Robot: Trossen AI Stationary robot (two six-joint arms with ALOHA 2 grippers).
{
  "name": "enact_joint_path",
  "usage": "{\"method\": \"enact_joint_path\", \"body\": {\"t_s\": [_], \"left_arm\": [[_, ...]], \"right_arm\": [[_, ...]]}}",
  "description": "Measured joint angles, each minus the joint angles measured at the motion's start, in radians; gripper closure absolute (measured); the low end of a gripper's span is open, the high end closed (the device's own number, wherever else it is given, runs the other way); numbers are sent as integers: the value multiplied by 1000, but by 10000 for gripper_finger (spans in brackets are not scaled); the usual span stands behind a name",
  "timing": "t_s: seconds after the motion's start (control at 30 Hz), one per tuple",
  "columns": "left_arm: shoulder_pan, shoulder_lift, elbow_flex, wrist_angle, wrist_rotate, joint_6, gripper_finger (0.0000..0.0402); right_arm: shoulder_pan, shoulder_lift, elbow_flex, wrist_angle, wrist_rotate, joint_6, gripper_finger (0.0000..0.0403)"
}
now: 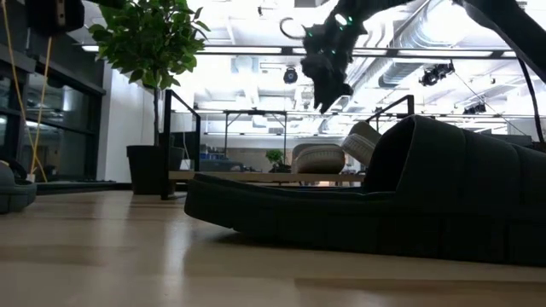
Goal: Pick and place slides into the shelf
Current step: Adjust the slippers on the shelf
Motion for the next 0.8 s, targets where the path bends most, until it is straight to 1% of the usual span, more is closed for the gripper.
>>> {"method": "enact_joint_path", "body": {"t_s": [0.13,0.17,0.23,0.37,0.43,0.63,0.8], "left_arm": [[0,43,0,6,8,-69,396],[0,55,0,9,9,-84,396],[0,77,0,10,10,-112,396],[0,108,0,12,28,-146,396],[0,118,0,15,30,-161,396],[0,123,0,27,50,-171,396],[0,123,0,26,72,-202,396]], "right_arm": [[-51,33,0,-26,-123,-41,238],[-54,43,0,-33,-140,-53,238],[-50,59,0,-41,-130,-74,238],[-15,69,0,-28,-50,-137,238],[1,76,0,-16,-34,-163,238],[7,132,1,-1,-82,-171,238],[6,177,1,-10,-99,-185,238]]}}
